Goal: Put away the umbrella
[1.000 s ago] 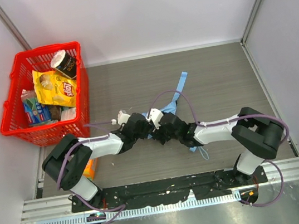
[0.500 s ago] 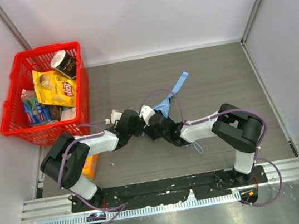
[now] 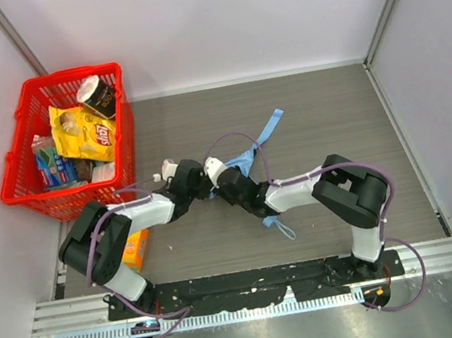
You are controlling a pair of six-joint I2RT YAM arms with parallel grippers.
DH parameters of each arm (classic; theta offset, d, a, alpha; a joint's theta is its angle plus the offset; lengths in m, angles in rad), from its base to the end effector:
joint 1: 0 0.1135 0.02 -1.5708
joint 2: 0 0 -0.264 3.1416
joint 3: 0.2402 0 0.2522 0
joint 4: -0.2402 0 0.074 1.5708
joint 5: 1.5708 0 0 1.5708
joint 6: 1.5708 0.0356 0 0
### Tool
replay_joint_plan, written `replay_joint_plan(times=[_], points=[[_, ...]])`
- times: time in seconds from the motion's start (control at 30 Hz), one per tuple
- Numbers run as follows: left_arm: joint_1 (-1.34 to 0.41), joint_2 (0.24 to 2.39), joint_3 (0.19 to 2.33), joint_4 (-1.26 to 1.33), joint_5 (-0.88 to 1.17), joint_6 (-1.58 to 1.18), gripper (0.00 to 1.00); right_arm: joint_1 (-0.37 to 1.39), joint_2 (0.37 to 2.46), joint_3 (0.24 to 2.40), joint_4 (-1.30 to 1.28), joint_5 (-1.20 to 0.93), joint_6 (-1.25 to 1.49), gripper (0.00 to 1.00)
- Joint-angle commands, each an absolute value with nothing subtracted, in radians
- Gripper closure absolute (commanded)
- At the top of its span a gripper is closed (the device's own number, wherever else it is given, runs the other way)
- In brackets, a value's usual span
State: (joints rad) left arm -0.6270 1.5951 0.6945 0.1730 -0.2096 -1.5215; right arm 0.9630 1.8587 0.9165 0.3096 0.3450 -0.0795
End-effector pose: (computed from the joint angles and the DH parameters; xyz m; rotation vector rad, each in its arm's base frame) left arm 0.2528 -0.1740 0.1503 -1.1570 2.1465 -0.8384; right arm 0.2236 0.3003 0.1402 -0.9082 1.9638 0.1275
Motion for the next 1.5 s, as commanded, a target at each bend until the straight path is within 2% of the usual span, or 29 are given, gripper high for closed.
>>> replay_joint_plan(times=[0.0,0.07,0.1,0.17,0.2,0.23,0.33,0.6,0.8,0.93,1.23,1.47], points=[[-0.672,1.592,0.657,0.164,-0.15,-1.454,1.0,0.957,1.953,0.85,0.107,0.275,-0.094,0.99],[-0.673,1.597,0.631,0.246,-0.152,-1.442,1.0,0.942,1.942,0.831,0.12,0.227,-0.087,0.99],[-0.672,1.597,0.617,0.282,-0.152,-1.437,0.91,0.931,1.933,0.816,0.129,0.2,-0.08,0.99],[-0.672,1.595,0.592,0.349,-0.161,-1.427,0.57,0.91,1.911,0.795,0.155,0.154,-0.061,0.99],[-0.67,1.589,0.585,0.366,-0.17,-1.417,0.47,0.891,1.895,0.776,0.173,0.115,-0.045,0.99],[-0.666,1.582,0.572,0.388,-0.175,-1.413,0.3,0.885,1.888,0.77,0.181,0.101,-0.037,0.99],[-0.65,1.563,0.529,0.469,-0.187,-1.401,0.02,0.851,1.858,0.73,0.239,0.019,-0.002,0.99],[-0.601,1.539,0.456,0.626,-0.133,-1.367,0.0,0.769,1.859,0.672,0.366,-0.224,0.11,0.99],[-0.6,1.517,0.443,0.6,-0.106,-1.355,0.0,0.674,1.873,0.65,0.437,-0.463,0.195,0.99],[-0.6,1.561,0.454,0.624,-0.078,-1.362,0.0,0.591,1.899,0.658,0.477,-0.587,0.273,0.99],[-0.61,1.687,0.483,0.677,-0.032,-1.385,0.0,0.537,1.986,0.749,0.56,-0.793,0.46,0.99],[-0.624,1.753,0.529,0.621,-0.041,-1.364,0.03,0.505,2.065,0.776,0.782,-0.943,0.649,0.99]])
